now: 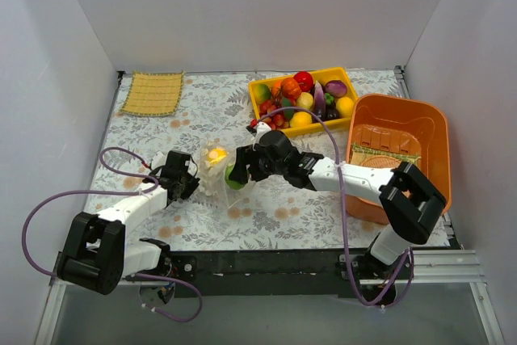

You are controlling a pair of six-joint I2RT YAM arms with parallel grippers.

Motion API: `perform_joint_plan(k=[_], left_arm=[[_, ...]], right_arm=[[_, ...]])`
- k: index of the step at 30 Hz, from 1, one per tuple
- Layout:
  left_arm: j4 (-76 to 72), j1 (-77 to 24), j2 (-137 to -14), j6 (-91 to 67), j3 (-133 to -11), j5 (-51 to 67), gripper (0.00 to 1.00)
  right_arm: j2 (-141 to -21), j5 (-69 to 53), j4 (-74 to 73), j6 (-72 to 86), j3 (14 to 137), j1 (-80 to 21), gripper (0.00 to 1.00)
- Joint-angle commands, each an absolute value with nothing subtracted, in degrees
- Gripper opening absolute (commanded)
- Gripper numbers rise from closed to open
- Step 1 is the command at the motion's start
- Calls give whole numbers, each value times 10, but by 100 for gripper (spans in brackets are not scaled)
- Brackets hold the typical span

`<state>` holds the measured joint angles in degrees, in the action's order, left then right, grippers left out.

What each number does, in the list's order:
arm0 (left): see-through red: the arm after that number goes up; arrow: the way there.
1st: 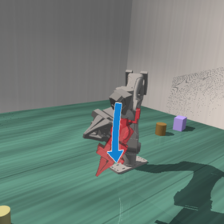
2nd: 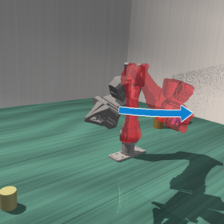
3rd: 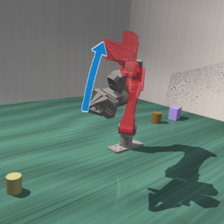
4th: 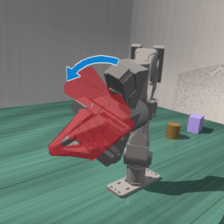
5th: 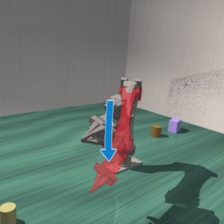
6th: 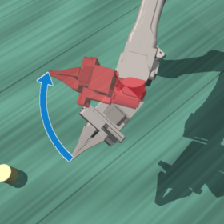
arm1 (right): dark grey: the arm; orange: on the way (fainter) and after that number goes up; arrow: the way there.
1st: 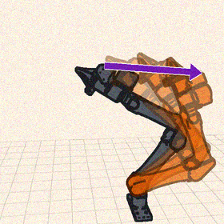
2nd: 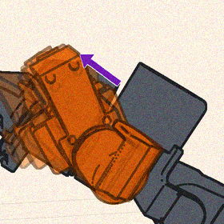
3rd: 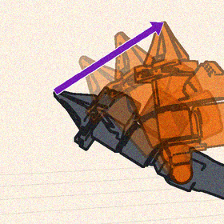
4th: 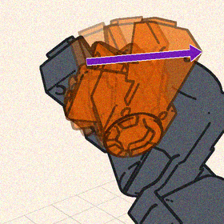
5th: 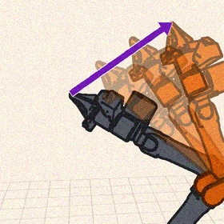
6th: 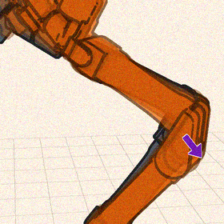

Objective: Open the zip-top bag and remove the fake food

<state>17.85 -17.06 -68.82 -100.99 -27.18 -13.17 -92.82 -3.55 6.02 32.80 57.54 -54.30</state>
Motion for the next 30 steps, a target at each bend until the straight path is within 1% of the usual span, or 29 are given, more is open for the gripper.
perform_joint_plan(k=[1,5,7,12,15,16,17,19,25,30], left_arm=[[197,-171,-695,-1006,-291,-170,0],[207,-169,-691,-1004,-296,-180,0],[212,-165,-683,-1001,-299,-184,0],[221,-163,-664,-990,-305,-193,0],[228,-162,-652,-986,-311,-191,0],[229,-163,-650,-984,-312,-191,0],[229,-163,-644,-982,-315,-188,0],[235,-163,-639,-977,-318,-187,0],[250,-163,-618,-966,-327,-181,0],[254,-163,-606,-957,-326,-178,0]], right_arm=[[-888,-30,35,309,576,-534,32],[-850,16,-21,293,580,-526,29],[-832,18,-32,287,568,-514,25],[-771,10,-75,262,562,-477,24],[-753,8,-90,247,575,-434,25],[-754,4,-92,236,588,-403,25],[-760,-14,-94,229,596,-386,25],[-770,-9,-95,207,614,-343,25],[-860,-4,-85,178,713,-230,25],[-962,37,-84,164,797,-202,25]])
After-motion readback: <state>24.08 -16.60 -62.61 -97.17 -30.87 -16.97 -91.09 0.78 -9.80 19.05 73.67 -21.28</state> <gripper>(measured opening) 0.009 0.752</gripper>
